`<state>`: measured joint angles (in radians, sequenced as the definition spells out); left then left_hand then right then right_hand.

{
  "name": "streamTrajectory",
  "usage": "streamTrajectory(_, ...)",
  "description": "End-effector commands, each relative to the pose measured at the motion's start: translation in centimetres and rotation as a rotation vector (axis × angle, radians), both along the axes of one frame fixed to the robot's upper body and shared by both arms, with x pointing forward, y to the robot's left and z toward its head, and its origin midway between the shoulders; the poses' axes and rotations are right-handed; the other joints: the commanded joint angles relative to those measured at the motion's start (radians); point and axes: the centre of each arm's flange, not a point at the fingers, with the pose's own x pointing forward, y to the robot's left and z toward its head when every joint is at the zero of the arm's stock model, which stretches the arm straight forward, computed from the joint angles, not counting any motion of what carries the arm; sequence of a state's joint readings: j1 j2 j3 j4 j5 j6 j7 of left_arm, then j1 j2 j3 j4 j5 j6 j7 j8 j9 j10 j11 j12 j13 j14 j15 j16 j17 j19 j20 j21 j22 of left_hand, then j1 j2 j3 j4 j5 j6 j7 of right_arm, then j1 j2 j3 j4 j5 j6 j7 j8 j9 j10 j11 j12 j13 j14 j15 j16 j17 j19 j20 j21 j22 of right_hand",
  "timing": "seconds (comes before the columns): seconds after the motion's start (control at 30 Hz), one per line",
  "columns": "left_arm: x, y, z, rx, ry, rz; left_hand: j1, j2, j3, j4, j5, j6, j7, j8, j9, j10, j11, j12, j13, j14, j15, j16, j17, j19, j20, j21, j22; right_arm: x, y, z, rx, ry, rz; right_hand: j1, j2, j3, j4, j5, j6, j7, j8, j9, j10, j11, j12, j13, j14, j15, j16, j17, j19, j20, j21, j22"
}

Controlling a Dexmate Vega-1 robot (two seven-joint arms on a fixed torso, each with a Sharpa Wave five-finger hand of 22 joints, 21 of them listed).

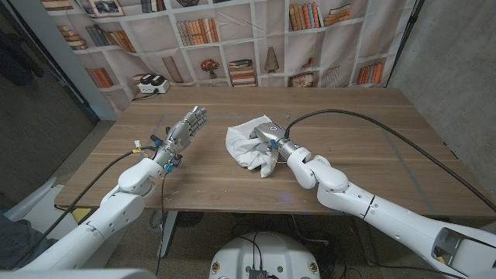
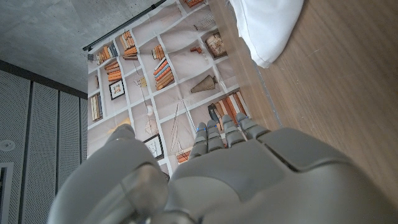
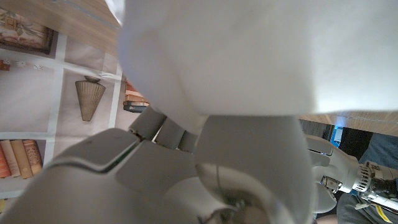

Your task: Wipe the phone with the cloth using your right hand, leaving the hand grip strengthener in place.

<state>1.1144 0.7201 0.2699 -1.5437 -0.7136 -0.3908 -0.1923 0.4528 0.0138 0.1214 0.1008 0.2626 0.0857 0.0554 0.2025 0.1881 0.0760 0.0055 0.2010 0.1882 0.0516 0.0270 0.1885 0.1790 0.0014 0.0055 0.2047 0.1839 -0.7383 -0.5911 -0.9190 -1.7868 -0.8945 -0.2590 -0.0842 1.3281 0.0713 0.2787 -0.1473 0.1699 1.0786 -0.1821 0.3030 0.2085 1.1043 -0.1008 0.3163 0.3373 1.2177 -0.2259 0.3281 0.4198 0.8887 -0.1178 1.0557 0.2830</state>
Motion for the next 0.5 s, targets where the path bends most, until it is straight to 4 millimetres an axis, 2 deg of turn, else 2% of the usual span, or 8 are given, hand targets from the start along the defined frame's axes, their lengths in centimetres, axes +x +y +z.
streamTrajectory(0.03,-0.3,0.4,0.7,0.02,-0.007,0.004,0.007,0.002,-0.003,0.001,-0.002,0.004,-0.001,-0.002,0.003,0.001,-0.005,0.001,0.004,-0.005,-0.001,0.001,0.006,-0.006,0.001,0.002,0.002,0.6,2.6,1.2,-0.022,-0.042,0.047,-0.01,-0.002,0.006,-0.002,0.008,0.009,-0.005,-0.002,0.004,0.077,-0.065,0.003,0.003,0.014,-0.004,0.005,0.008,-0.003,-0.112,0.016,-0.001)
streamTrajectory(0.5,-1.4,0.9,0.9,0.03,-0.027,0.006,0.008,0.003,-0.006,0.001,-0.003,0.005,0.002,-0.001,0.003,-0.001,-0.004,0.001,0.004,-0.004,-0.002,0.002,0.006,-0.006,0.0,0.002,0.002,1.0,3.1,1.5,-0.001,-0.04,0.029,-0.016,-0.009,0.006,-0.002,0.009,0.014,-0.011,-0.005,0.005,0.086,-0.067,-0.004,0.005,0.017,-0.004,0.0,0.01,-0.009,-0.111,0.033,-0.015)
